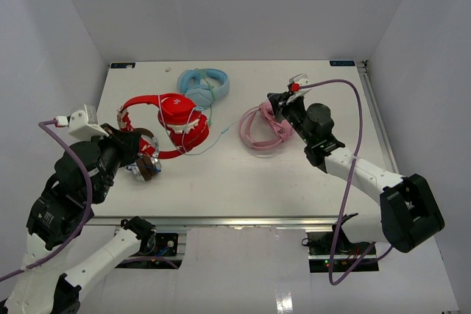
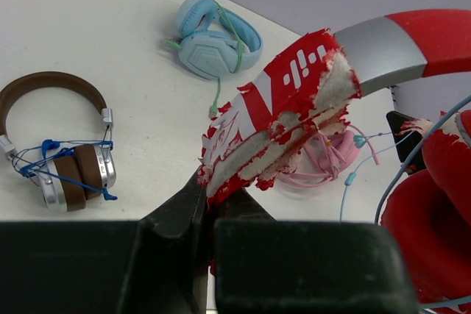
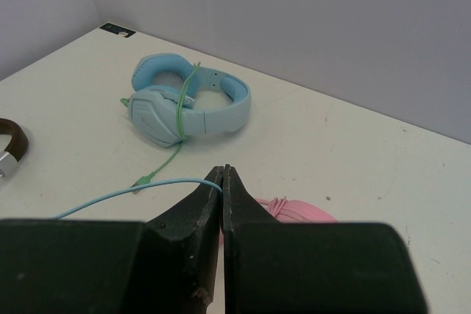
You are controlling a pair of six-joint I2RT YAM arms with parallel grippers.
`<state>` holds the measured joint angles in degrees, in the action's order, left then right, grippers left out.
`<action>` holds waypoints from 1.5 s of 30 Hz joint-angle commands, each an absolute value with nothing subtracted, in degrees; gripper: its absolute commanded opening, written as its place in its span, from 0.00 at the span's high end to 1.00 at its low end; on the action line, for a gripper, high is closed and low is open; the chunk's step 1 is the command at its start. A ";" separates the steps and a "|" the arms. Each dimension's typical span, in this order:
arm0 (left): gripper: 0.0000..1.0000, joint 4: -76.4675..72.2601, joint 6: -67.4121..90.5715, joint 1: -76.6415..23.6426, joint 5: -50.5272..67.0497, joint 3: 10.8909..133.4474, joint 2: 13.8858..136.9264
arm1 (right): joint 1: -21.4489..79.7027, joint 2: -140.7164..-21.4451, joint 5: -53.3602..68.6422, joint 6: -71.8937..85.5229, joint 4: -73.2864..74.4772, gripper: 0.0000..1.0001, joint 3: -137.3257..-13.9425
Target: Wrap the headphones
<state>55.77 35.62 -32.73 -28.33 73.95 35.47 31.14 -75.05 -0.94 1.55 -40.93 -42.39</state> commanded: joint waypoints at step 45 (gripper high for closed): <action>1.00 35.16 13.05 -33.09 24.26 55.90 60.24 | 27.07 -77.91 17.27 -3.74 -13.24 0.92 -71.45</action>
<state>39.41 12.25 -32.75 25.01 54.82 58.63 27.33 -77.47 14.16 -2.83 -15.31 -66.73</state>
